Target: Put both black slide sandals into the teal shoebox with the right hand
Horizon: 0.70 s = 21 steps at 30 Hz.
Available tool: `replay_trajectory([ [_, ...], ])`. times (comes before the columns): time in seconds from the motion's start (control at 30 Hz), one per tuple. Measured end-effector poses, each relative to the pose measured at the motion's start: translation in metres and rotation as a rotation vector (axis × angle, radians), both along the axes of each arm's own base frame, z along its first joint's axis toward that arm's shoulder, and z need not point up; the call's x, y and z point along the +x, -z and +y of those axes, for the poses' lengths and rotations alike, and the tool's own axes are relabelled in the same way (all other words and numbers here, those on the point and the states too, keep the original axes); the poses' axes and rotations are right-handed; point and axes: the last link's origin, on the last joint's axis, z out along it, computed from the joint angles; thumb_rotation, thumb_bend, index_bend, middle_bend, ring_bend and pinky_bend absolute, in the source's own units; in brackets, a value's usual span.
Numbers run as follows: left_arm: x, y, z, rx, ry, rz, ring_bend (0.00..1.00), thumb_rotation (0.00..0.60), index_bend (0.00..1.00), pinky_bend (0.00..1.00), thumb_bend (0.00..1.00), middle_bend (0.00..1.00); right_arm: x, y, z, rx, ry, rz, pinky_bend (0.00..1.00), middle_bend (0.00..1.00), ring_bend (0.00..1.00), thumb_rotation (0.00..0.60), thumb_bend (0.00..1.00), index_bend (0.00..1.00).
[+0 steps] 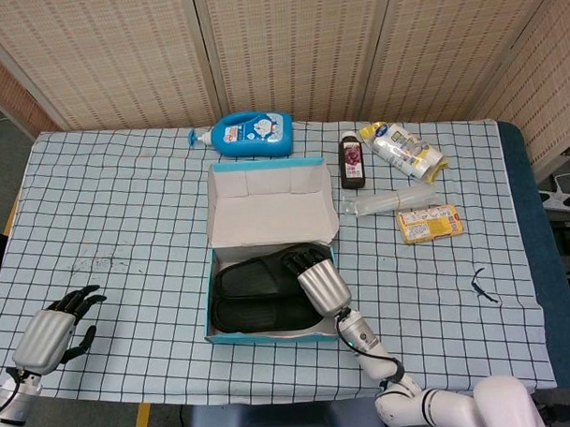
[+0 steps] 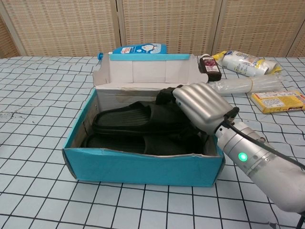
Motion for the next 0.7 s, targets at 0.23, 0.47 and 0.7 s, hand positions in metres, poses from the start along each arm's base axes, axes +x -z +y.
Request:
replay_trajectory([
  [0.23, 0.0, 0.0, 0.0, 0.0, 0.0, 0.0, 0.2, 0.6, 0.24, 0.4, 0.5, 0.14, 0.007, -0.025, -0.002, 0.047, 0.022, -0.098, 0.21, 0.19, 0.01, 0.6, 0.03, 0.19],
  [0.47, 0.0, 0.002, 0.001, -0.005, -0.001, 0.005, 0.2, 0.6, 0.24, 0.4, 0.5, 0.14, 0.006, -0.054, -0.006, 0.046, 0.033, -0.144, 0.19, 0.17, 0.0, 0.6, 0.03, 0.16],
  [0.7, -0.001, 0.002, 0.001, -0.006, -0.004, 0.003, 0.2, 0.6, 0.24, 0.4, 0.5, 0.14, 0.004, -0.068, -0.007, 0.066, 0.062, -0.182, 0.19, 0.16, 0.0, 0.6, 0.03, 0.16],
])
